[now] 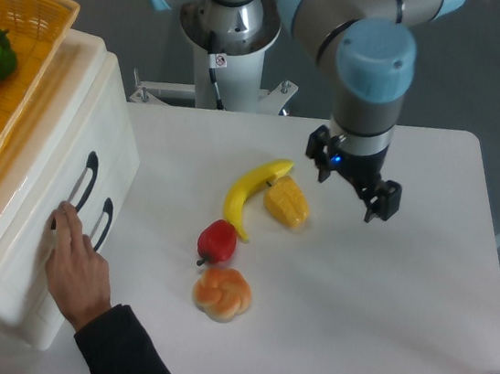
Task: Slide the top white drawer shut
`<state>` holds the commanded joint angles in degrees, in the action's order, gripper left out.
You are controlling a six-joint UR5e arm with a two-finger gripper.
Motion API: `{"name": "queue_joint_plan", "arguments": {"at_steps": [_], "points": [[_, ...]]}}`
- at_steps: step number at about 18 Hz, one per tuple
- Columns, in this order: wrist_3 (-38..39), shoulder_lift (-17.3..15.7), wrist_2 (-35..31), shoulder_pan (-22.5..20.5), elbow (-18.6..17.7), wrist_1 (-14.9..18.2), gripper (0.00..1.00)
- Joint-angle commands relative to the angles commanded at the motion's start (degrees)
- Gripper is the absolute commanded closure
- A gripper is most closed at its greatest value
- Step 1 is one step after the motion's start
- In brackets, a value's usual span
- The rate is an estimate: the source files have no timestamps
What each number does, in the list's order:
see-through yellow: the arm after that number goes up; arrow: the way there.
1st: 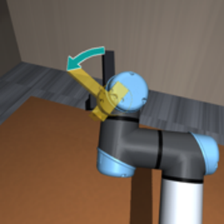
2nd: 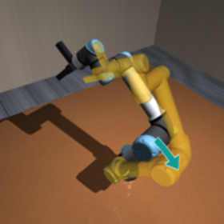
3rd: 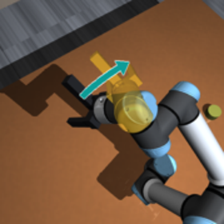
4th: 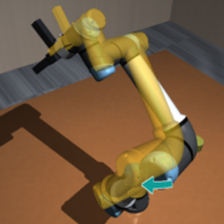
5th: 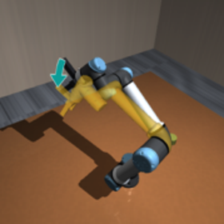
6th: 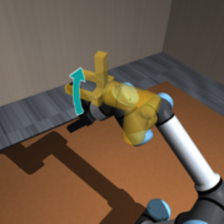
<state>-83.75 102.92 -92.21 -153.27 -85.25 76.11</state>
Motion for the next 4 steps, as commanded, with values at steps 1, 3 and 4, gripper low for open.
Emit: {"name": "queue_joint_plan", "arguments": {"at_steps": [1,3,4], "points": [[-0.88,-0.09,1.4,-0.97,0.0,0.0,0.0],[-1.94,-0.27,3.78,-2.55,-0.09,0.17,0.0],[-1.94,-0.44,3.96,-2.82,-0.52,0.18,0.0]]}}
